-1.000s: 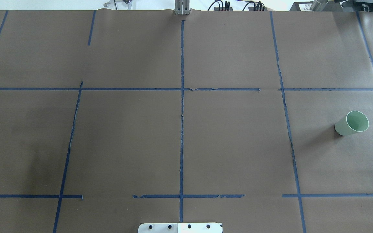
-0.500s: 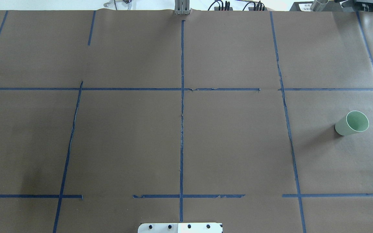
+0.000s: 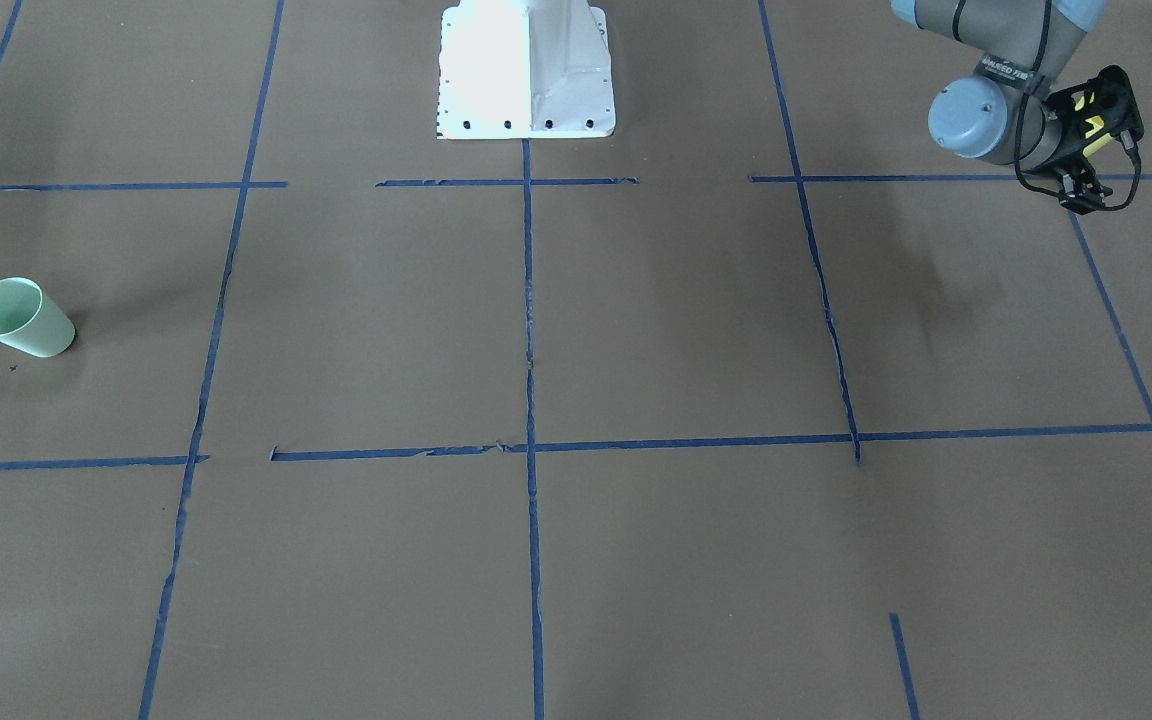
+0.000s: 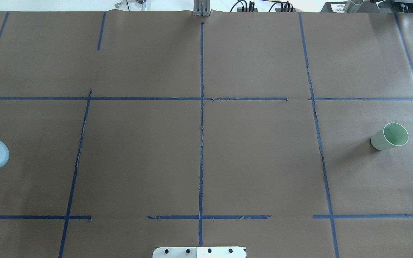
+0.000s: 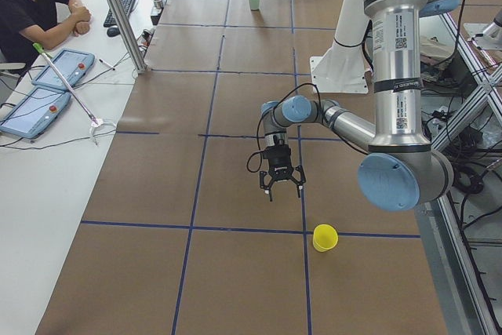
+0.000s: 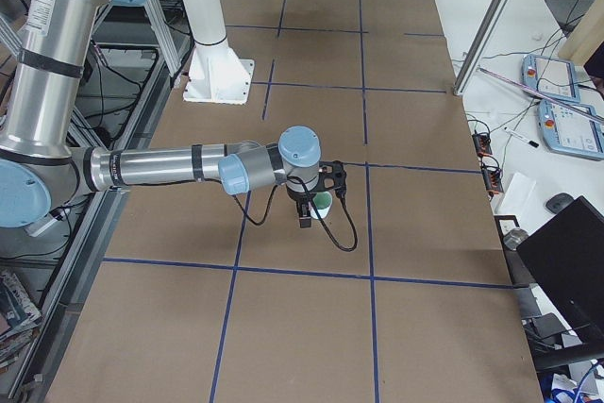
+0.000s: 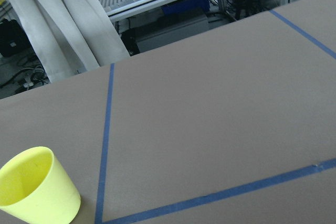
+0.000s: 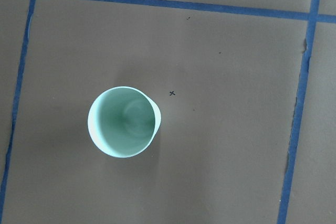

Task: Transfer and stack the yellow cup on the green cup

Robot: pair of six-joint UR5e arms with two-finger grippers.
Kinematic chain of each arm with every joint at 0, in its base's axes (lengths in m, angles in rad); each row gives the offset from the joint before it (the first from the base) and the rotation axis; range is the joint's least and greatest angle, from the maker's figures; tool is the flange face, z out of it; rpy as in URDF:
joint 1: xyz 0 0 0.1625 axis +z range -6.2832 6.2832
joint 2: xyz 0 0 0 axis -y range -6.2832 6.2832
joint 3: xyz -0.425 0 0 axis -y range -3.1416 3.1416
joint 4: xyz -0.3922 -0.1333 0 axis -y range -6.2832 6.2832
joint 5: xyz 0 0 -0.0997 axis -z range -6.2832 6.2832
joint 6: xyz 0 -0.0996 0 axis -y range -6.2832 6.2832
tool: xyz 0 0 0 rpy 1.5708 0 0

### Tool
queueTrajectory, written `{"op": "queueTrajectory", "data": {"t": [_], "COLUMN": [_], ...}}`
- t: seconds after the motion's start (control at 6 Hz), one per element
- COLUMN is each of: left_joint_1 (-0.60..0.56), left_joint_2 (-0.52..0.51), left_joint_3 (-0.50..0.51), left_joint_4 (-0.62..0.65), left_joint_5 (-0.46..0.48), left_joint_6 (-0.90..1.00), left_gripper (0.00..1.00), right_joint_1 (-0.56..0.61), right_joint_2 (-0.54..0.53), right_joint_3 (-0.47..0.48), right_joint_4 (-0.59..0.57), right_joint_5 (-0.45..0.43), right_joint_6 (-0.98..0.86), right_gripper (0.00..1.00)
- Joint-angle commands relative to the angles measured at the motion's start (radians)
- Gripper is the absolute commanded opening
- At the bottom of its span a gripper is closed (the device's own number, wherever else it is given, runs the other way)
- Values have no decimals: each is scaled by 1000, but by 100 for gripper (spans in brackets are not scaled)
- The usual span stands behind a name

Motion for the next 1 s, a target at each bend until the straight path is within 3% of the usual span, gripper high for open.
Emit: {"op": "queueTrajectory", "data": {"t": [0.0,0.17,0.5,0.83], "left_joint_1": [37,86,165,177], "left_joint_2": [1,-3,-7,-3], "left_joint_3": [93,148,161,225], "left_joint_4": [12,7,7,-32], "left_joint_5": [-29,-96,-160,-162], "left_joint_6": [-138,-141,-262,-270], "left_gripper": [100,100,100,100], "right_joint_1": [-1,-1,-1,-1], "right_joint_2": [-9,-9,-10,-12], "right_joint_3": [1,1,15,15], "right_joint_4": [-1,1,1,1], "right_joint_5": [10,10,10,10], "right_joint_6": [-1,0,0,0], "right_gripper": [100,100,100,100]}}
